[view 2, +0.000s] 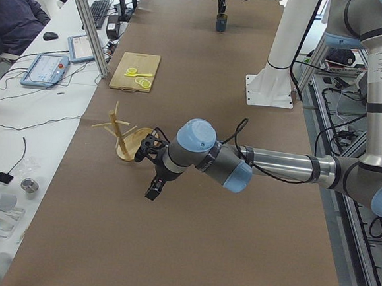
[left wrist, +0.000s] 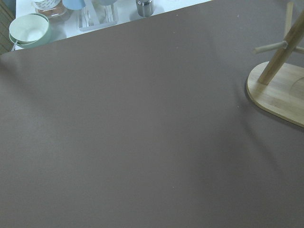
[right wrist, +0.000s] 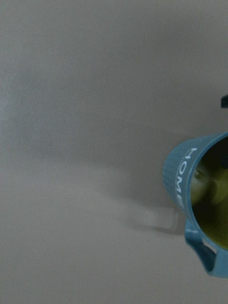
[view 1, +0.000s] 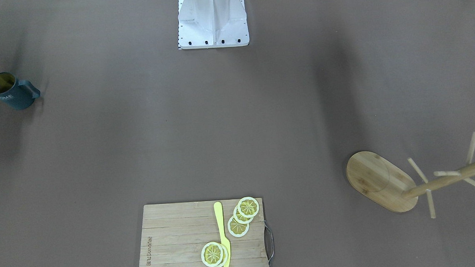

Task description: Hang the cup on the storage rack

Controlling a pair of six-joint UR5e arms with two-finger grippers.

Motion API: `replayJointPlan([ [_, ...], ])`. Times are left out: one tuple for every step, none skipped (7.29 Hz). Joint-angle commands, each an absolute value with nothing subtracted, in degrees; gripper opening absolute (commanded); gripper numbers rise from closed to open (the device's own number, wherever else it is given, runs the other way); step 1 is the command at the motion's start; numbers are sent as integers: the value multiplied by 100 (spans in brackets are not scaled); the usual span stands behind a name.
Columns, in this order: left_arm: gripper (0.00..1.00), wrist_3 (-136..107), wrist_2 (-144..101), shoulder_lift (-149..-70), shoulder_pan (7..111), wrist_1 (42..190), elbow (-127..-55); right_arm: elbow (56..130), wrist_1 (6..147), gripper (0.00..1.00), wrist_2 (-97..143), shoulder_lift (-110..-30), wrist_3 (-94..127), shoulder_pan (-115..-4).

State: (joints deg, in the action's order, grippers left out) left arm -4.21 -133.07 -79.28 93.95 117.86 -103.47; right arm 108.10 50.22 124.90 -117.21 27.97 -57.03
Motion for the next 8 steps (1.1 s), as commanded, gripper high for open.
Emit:
replayJointPlan([
  [99, -422, -13298, -7928, 9396, 11786, -10345, 10802, 5019, 0, 12437, -11725, 2760, -5651],
  [99, -422, -13307, -7928, 9396, 11786, -10345, 10819, 4984, 0, 12402, -11725, 2760, -5651],
  [99, -422, -13307, -7928, 9396, 11786, -10336, 10863, 4922, 0, 12427, -11707, 2760, -5669],
  [99, -422, -13307, -7928, 9396, 11786, -10336, 10863, 4931, 0, 12445, -11585, 2812, -5712],
  [99, -422, -13307, -7936, 9396, 11786, -10345, 10820, 4992, 0, 12463, -11419, 2830, -5852],
  [99, -422, -13307, -7928, 9396, 11786, -10345, 10819, 5245, 0, 12472, -11147, 2847, -6019],
  [99, -422, -13307, -7928, 9396, 11786, -10345, 10854, 5665, 0, 12541, -10770, 2909, -6142],
  [99, -422, -13307, -7928, 9396, 11786, -10345, 10854, 6069, 0, 12559, -10305, 3127, -6161],
])
